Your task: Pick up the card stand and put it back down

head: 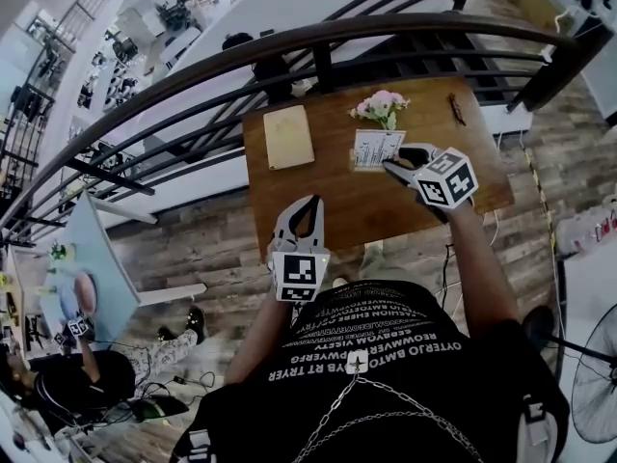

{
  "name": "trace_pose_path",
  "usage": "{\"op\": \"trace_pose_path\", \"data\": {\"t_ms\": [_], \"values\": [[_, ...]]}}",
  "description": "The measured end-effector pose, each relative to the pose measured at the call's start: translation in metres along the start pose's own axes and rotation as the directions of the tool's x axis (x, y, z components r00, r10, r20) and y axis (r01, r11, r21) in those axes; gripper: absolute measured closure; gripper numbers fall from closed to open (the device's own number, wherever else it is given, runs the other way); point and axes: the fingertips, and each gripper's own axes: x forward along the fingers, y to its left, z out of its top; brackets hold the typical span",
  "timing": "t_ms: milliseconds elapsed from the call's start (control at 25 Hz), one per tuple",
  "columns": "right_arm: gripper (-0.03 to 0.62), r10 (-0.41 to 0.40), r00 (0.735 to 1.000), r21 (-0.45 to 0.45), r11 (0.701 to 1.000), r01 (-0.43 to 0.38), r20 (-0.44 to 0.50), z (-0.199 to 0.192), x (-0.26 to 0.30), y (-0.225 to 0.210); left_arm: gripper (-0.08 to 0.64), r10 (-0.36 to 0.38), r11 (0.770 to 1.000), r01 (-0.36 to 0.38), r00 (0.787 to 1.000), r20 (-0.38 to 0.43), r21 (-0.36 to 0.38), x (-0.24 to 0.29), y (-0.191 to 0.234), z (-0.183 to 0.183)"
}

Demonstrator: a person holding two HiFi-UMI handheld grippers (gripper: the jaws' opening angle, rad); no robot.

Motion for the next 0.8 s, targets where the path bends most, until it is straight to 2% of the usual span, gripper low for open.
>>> {"op": "trace_pose_path", "data": {"t_ms": [440, 800], "values": [[0.431, -0.035, 0.999, 0.013, 0.999, 0.035, -0.001, -0.008, 0.02, -0.022, 0.532, 0.002, 1.0, -0.003, 1.0, -0.029, -0.014, 0.015, 0.011, -0.007], [0.431, -0.031, 0.998, 0.066, 0.997, 0.035, -0.058, -0.051, 0.057, -0.05, 0.532, 0.011, 0.999, -0.013, 0.998, -0.056, -0.039, 0.046, 0.018, -0.015]]}}
